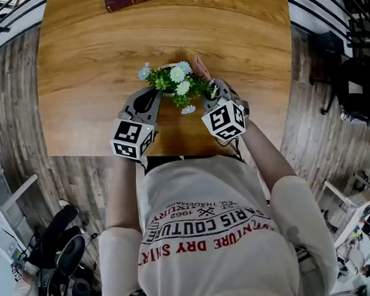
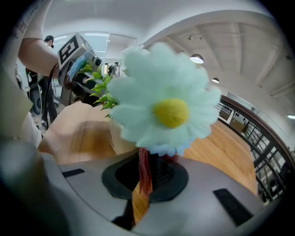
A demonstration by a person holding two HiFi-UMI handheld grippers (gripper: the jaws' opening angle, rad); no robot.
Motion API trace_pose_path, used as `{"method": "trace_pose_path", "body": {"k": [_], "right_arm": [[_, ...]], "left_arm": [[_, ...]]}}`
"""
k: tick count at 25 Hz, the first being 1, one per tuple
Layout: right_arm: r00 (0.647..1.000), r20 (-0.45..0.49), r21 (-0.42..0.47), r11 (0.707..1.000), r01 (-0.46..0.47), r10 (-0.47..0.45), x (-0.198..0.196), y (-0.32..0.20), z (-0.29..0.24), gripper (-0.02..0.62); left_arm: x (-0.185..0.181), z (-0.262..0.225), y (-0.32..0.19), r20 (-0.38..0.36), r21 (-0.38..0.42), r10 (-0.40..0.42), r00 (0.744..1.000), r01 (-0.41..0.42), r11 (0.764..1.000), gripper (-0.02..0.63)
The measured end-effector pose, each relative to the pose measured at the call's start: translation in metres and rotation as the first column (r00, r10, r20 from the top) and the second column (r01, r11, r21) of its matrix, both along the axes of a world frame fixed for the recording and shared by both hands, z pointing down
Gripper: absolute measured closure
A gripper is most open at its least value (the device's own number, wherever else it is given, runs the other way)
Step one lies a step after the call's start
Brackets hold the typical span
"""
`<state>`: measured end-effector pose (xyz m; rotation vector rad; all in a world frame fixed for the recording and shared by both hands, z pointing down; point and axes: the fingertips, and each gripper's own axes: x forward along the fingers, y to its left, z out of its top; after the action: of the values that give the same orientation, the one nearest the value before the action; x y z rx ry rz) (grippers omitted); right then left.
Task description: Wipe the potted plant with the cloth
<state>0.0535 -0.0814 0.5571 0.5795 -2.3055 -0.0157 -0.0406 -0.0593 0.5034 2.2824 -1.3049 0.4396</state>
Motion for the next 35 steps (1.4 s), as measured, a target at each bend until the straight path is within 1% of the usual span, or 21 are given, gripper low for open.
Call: {"method": "trace_pose_path", "body": {"k": [2,6,11,14,18,22,26,31,35], "right_arm": [[0.999,-0.035,0.025,0.999,0.024,-0.024,-0.001,0.002,0.001,0.558],[0.996,-0.079,0.032,0.998,0.05,-0.047,0.0,0.011,0.003,0.558],[0.992,-0.115,-0.003,0.999,0.044,-0.044,-0.001,0.027,0.005,0.558],[0.991,-0.126,-0.017,0.999,0.036,-0.038,-0.006,0.04,0.007,0.558],[0.99,-0.138,-0.003,1.0,0.022,-0.022,-0.019,0.055,0.006,0.558],[0.993,-0.12,-0.002,1.0,0.013,-0.013,-0.039,0.066,0.002,0.558],[0.995,-0.1,-0.003,1.0,-0.016,0.016,-0.06,0.072,-0.001,0.558],[0.995,-0.055,-0.018,0.996,-0.085,0.083,-0.081,0.076,-0.007,0.558],[0.987,0.001,-0.052,0.985,-0.162,0.162,-0.092,0.075,-0.011,0.558]], "left_arm": [[-0.001,0.0,0.0,-0.006,0.0,0.018,1.0,-0.018,1.0,0.591],[0.001,-0.001,0.001,0.001,0.004,0.051,0.999,-0.051,0.999,0.591],[0.001,-0.002,0.001,-0.01,0.007,0.068,0.998,-0.068,0.998,0.591],[0.002,-0.002,0.001,-0.022,0.004,0.092,0.996,-0.092,0.996,0.591],[0.003,-0.002,0.001,-0.035,0.0,0.134,0.99,-0.134,0.991,0.591],[0.004,-0.004,0.002,-0.043,0.005,0.17,0.985,-0.17,0.986,0.591],[0.004,-0.005,0.003,-0.075,0.002,0.219,0.973,-0.22,0.976,0.591],[0.004,-0.007,0.004,-0.094,0.016,0.293,0.951,-0.293,0.956,0.591],[0.003,-0.006,0.005,-0.112,0.014,0.329,0.938,-0.329,0.944,0.591]]}}
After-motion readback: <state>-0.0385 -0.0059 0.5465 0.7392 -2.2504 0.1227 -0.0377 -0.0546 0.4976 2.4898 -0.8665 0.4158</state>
